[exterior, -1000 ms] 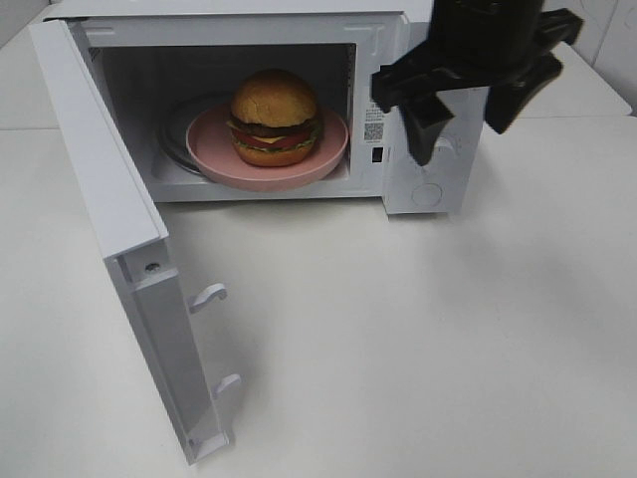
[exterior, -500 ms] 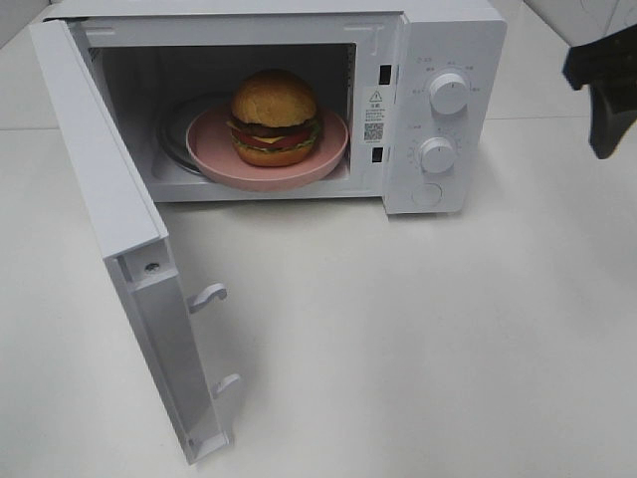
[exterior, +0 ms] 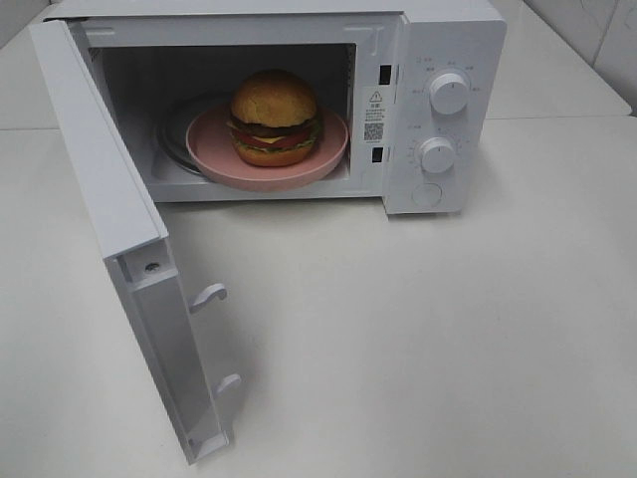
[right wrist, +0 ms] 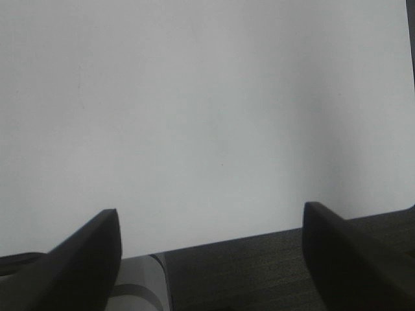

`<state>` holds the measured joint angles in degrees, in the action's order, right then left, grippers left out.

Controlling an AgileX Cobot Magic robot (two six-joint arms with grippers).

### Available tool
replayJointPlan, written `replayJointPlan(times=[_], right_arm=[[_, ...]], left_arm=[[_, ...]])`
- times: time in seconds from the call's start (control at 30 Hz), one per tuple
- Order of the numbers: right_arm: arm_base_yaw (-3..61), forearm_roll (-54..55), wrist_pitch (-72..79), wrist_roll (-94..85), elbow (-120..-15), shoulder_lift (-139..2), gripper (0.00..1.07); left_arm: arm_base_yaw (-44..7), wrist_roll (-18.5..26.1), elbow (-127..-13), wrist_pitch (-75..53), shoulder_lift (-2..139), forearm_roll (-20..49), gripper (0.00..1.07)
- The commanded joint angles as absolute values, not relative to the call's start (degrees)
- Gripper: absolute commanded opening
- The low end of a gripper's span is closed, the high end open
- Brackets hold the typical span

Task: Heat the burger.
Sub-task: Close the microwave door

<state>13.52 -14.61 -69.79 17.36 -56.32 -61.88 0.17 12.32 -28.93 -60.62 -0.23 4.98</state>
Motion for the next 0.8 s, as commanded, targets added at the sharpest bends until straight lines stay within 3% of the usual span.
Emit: replayJointPlan(times=[0.03, 0.43, 0.8], right_arm=[[13.29, -14.90, -70.82, 18.45, -50.65, -56.15, 0.73], [13.29, -12.26, -66.75, 19.54, -34.55, -34.26, 0.62], [13.35, -5.21, -60.33, 7.91, -30.65, -12.61, 0.56]], left_arm=[[0.23, 12.32, -28.93, -59.82, -1.38, 5.84, 0.00], [0.23, 12.32, -28.93, -59.82, -1.38, 6.30, 0.00], [0.23, 12.32, -28.93, -59.82, -1.38, 6.70, 0.00]])
